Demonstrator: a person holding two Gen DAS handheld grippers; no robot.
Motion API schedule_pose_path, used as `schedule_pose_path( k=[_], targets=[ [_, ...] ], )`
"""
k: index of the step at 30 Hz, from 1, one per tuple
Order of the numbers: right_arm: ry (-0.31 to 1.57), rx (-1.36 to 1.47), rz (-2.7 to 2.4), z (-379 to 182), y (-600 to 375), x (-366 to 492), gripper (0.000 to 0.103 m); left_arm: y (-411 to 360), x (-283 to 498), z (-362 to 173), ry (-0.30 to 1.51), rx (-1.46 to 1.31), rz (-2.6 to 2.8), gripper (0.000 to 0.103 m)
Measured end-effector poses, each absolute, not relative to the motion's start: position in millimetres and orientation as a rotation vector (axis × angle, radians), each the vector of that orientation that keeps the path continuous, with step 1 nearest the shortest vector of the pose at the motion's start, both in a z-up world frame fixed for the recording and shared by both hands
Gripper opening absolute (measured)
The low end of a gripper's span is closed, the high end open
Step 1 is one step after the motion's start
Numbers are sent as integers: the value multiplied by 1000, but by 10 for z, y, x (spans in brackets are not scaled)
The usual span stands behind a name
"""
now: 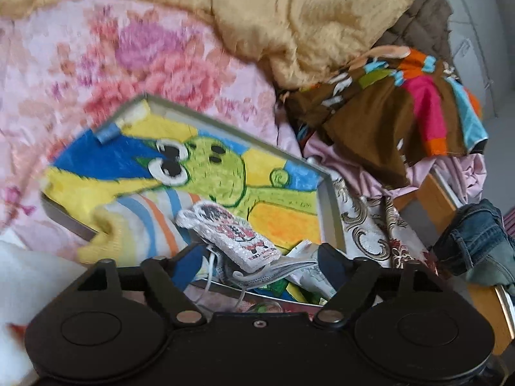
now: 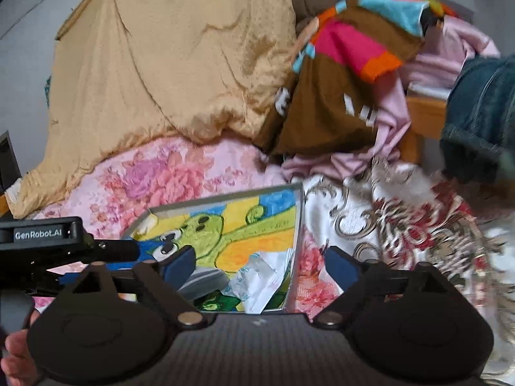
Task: Organize soft objects
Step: 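Open the left tool to drop the lace strip while the right tool releases the packet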
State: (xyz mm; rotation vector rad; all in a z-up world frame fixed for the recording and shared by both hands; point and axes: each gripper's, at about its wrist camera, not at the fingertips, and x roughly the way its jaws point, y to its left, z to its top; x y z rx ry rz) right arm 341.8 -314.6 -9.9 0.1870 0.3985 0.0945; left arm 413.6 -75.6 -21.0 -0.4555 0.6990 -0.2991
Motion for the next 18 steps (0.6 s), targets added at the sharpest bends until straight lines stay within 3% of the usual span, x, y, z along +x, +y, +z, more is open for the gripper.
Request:
schedule_pose_path(
  k=[7,18],
  targets=[
    [306,133,96,210,-3060,2848,100,-609,3476,95,530,-434,-285,99],
    [231,141,82,501,-3032,1980,103,-481,2451,323,329,-401,-245,102]
  ],
)
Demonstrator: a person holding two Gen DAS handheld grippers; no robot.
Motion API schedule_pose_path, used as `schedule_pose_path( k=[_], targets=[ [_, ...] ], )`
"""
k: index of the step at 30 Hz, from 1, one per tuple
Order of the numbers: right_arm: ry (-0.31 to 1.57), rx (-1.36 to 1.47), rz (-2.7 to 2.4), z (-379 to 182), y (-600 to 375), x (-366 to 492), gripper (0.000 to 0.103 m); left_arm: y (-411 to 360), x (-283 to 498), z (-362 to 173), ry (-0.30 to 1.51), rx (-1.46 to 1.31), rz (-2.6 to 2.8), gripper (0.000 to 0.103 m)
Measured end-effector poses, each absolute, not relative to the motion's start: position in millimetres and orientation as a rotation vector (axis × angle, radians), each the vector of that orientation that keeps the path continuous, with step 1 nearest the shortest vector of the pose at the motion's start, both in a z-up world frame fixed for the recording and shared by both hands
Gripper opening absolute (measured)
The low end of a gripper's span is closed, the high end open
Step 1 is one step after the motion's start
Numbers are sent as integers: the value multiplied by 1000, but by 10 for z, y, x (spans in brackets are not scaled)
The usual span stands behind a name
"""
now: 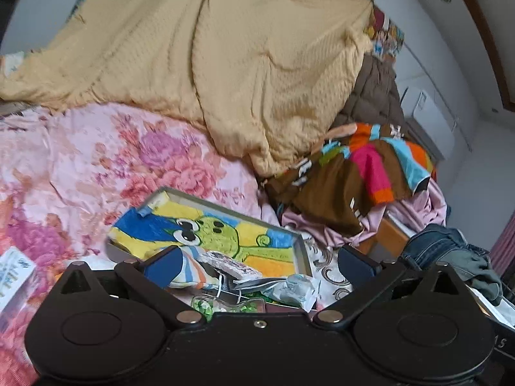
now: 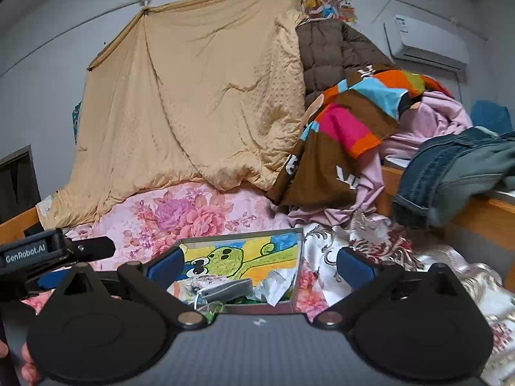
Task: Organize soft objects
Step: 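Open the left tool to drop the lace strip while the right tool releases the packet, then move both open tools back over the pile of items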
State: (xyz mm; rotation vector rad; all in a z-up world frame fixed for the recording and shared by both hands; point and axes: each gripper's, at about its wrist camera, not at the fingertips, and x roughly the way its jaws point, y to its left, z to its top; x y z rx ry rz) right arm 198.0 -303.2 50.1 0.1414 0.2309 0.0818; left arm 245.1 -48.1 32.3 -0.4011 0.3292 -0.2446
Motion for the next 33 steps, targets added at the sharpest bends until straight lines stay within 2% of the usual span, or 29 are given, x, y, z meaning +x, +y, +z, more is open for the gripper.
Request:
schedule_pose_path(
  k=[15,33],
  targets=[
    [162,60,21,408,-2808,1157,103,-331,1362,152,171,-311,-160,102],
    [182,21,17,262,-2716,815,103,-181,1046,32,235,-252,-119,102]
  ],
)
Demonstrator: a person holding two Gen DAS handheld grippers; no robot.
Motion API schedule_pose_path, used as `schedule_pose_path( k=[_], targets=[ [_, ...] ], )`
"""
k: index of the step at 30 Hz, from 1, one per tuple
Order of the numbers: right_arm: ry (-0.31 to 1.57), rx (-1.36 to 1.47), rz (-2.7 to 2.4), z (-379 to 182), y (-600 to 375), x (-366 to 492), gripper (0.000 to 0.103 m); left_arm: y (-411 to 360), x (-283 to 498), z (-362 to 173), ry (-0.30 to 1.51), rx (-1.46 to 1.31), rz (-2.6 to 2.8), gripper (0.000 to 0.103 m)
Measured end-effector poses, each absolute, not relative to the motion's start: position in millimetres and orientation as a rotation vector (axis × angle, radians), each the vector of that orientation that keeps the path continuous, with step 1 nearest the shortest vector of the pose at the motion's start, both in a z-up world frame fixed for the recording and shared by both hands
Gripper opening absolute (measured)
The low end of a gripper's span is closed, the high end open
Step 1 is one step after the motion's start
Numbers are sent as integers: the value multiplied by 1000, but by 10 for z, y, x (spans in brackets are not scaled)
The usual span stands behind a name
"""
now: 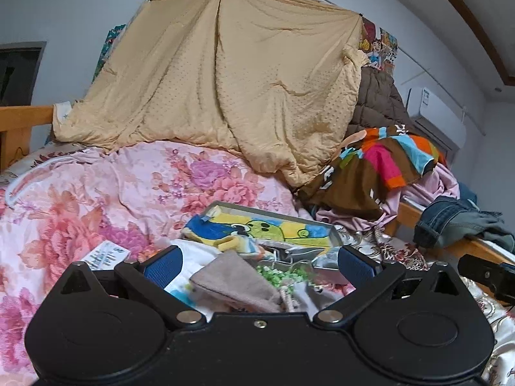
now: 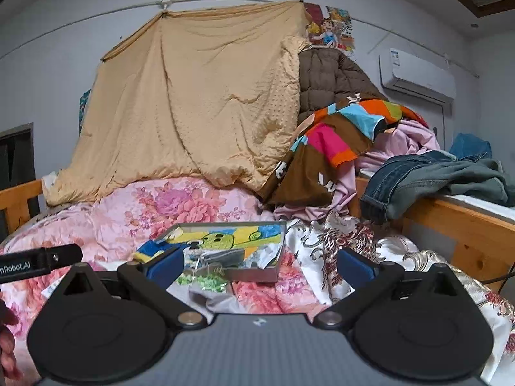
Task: Organize soft objects
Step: 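Move both open tools back over the pile of items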
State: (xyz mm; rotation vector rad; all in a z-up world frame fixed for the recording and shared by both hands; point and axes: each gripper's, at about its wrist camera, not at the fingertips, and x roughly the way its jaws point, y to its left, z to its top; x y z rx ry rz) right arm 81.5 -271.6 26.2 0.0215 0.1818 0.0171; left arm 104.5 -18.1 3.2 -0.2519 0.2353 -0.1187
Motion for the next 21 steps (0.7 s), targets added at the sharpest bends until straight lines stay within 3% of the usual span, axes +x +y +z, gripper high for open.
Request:
schedule_pose_path(
  k=[21],
  targets=[
    [428,-4,9,-163,-2668,843,103,-300,943,-285,470,-170,-151,102]
  ],
)
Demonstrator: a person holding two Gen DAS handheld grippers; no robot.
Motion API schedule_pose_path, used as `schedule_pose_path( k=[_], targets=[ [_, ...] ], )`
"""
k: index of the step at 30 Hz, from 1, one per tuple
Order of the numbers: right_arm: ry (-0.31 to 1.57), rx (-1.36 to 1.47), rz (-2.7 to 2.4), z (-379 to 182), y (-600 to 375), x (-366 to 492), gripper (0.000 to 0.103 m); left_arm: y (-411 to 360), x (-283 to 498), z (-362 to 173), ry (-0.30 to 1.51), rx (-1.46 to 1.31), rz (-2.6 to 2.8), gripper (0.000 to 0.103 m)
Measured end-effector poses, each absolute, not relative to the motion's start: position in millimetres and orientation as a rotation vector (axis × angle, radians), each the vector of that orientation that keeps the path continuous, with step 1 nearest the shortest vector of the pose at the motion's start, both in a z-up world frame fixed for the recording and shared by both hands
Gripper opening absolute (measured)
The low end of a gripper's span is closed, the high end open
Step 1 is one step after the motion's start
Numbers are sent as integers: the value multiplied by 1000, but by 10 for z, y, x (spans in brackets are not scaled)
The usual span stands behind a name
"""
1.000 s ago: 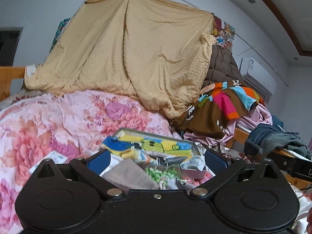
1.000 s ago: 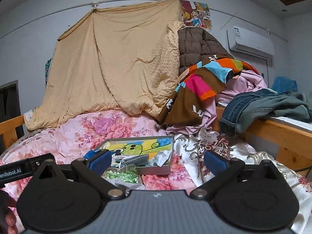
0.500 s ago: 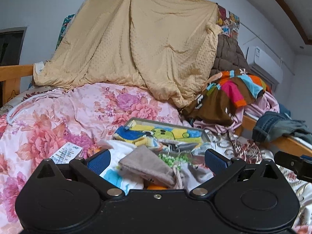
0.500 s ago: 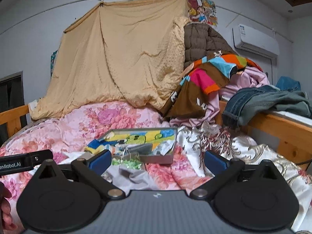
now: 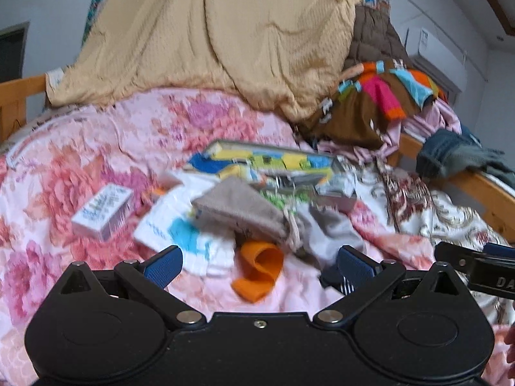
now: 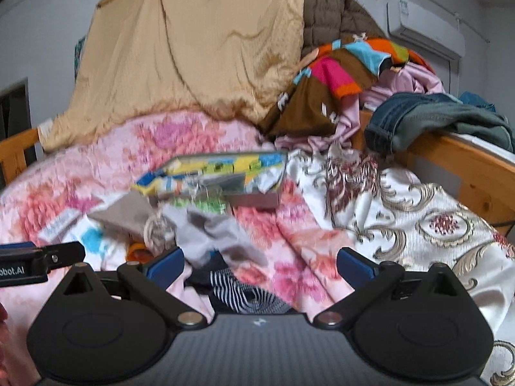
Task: Organize soft objects
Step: 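Move both open tools back over the pile of items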
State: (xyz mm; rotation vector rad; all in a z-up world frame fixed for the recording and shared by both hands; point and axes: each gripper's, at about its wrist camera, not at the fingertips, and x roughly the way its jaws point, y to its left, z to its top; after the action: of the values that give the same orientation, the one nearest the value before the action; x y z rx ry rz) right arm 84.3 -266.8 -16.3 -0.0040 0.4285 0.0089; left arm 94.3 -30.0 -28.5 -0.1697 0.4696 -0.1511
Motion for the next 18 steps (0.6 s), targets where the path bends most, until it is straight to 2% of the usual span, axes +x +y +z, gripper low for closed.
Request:
schedule_pose_path(
  k=[18],
  targets=[
    [557,0,32,-411,-2627,933,103,-300,1088,-504,643,-111,-12,102]
  ],
)
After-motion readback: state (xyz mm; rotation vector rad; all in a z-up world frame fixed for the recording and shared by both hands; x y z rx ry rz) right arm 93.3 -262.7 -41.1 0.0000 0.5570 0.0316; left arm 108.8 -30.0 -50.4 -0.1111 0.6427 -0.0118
